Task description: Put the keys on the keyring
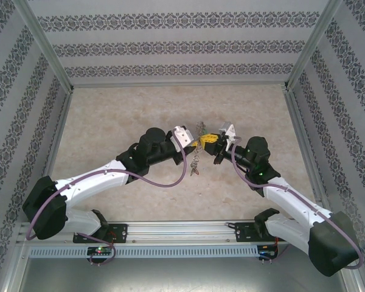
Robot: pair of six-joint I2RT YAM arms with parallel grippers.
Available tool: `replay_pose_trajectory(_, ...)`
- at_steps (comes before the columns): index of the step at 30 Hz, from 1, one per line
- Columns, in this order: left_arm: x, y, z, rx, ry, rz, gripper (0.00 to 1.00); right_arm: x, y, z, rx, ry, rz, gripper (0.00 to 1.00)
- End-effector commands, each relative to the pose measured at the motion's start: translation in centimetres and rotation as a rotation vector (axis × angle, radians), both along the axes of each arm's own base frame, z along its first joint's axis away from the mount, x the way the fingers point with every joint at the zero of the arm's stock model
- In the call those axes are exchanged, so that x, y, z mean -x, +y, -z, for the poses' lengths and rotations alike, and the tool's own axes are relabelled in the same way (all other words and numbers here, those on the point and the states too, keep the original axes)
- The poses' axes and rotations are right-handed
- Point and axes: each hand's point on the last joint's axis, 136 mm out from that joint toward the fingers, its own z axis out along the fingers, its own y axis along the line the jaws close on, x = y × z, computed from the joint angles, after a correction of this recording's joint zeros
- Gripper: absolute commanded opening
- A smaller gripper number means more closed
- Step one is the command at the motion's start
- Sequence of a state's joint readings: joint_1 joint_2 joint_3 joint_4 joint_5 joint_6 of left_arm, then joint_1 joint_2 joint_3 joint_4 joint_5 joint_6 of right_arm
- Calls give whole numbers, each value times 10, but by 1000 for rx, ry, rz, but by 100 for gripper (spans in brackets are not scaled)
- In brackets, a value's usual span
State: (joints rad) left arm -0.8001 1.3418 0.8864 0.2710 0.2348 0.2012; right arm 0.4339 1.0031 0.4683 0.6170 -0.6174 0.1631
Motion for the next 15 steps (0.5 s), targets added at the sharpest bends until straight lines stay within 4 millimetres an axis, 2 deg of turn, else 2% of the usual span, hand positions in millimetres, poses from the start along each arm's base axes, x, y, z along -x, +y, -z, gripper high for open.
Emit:
replay_pose_trajectory(1, 23, -18, -11, 105, 86, 116, 24, 19, 14, -56, -103, -177, -108, 0)
replay_pose_trajectory(3, 24, -17, -12, 112, 100, 122, 30, 19, 16, -55, -97, -188, -104, 0)
replay_pose_trajectory(8, 30, -12, -10, 123, 145, 147, 33, 20, 19, -52, -87, -202, -112, 0)
replay_pose_trajectory(9, 31, -11, -11, 133, 151, 152, 36, 21, 20, -52, -85, -206, -117, 0)
replay_pose_trajectory(13, 37, 3, -19, 154, 143, 164, 44, 22, 22, -46, -59, -210, -125, 0)
replay_pose_trajectory(15, 42, 14, -26, 159, 135, 179, 52, 23, 22, -44, -44, -217, -130, 0)
